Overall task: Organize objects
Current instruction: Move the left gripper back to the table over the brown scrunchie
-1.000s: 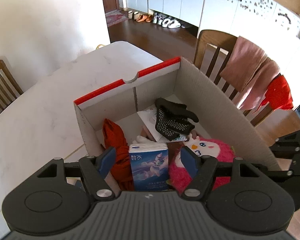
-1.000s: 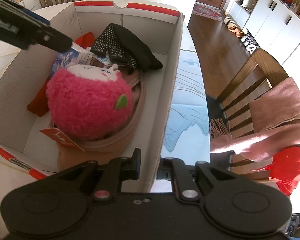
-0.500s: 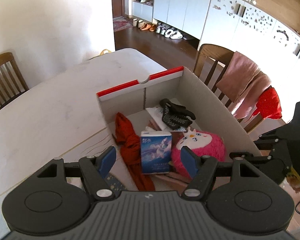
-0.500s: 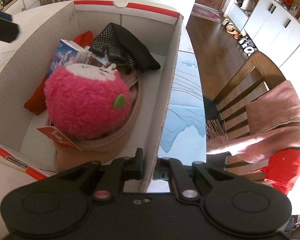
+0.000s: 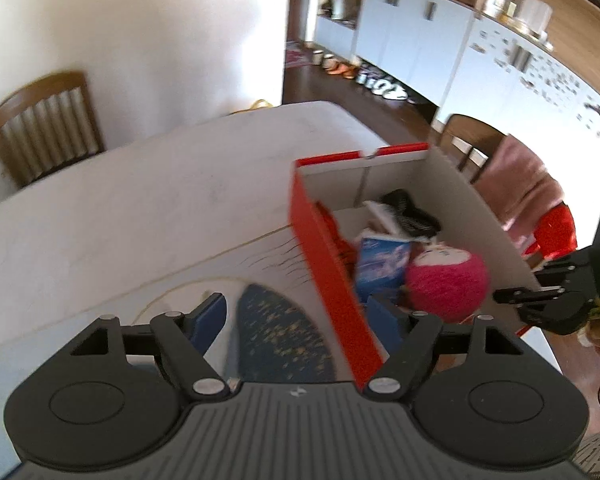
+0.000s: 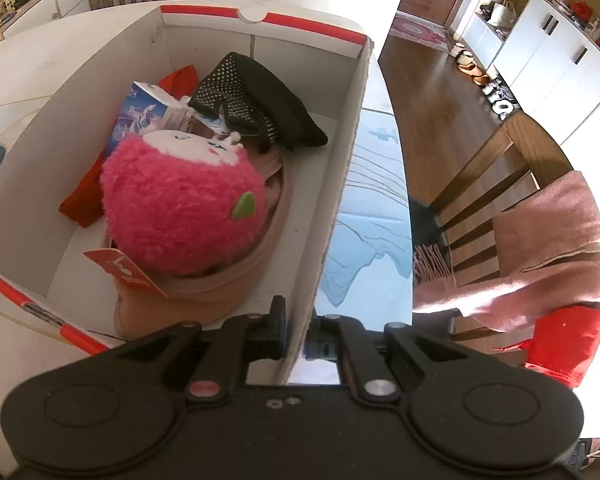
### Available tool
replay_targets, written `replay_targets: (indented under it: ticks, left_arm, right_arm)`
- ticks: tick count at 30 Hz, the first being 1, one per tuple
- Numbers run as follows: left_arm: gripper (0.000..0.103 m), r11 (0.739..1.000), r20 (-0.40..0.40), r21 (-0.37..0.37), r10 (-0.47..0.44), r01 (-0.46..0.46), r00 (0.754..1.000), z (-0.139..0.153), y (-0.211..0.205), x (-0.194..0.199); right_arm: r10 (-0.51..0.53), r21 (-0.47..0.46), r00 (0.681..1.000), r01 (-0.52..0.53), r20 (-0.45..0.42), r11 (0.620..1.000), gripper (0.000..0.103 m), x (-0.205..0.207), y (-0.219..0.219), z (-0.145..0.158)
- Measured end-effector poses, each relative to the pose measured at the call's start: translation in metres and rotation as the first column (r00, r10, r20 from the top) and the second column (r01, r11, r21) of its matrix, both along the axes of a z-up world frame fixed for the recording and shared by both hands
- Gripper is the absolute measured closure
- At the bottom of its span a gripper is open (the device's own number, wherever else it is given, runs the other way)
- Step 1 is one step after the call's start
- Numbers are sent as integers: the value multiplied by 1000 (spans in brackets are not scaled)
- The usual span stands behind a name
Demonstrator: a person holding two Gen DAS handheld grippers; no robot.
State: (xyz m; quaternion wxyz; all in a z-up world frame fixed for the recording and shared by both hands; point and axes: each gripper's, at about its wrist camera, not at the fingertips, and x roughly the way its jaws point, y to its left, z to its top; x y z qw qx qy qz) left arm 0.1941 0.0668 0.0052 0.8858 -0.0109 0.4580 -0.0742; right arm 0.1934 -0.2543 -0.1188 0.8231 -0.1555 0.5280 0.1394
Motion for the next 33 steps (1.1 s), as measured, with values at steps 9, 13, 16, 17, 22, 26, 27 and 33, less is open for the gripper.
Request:
replay_targets:
  ticks: [9,13,16,17,22,26,27,33]
  left_arm:
    - [21,994,-82,-39,98,-101,992,-36,30,-31]
    - [15,994,-130,-26,100,-104,986,-60,25,-43]
    - [15,992,-178,-45,109,-119,978,-82,21,-51]
    - [15,990,-194,-45,120,-131,974,-90,20,-54]
    - [15,975,-235,-58,194,-213,952,-114,25,-60]
    - [15,963,-231,-47,250,-267,940,-123,32,-64]
    - [15,960,-232,-47,259,-277,937,-125,33,-65]
    - [21,945,-253,-77,291,-319,923,-133,40,-70]
  right_arm:
    - [8,-6,1000,-8,-9,1000,96,0,1,-1]
    - [12,-7,1000,-12,-9,1000,96,0,2,0]
    - [11,-6,1000,-11,-9,1000,96,0,2,0]
    - [11,-5,1000,-11,-9,1000,96,0,2,0]
    - [11,-3,1000,-11,-9,1000,96,0,2,0]
    - [11,-3,1000,-11,-8,1000,96,0,2,0]
    - [11,-2,1000,-11,-8,1000,96,0,1,-1]
    - [12,-3,1000,-12,-8,1000,96,0,1,-1]
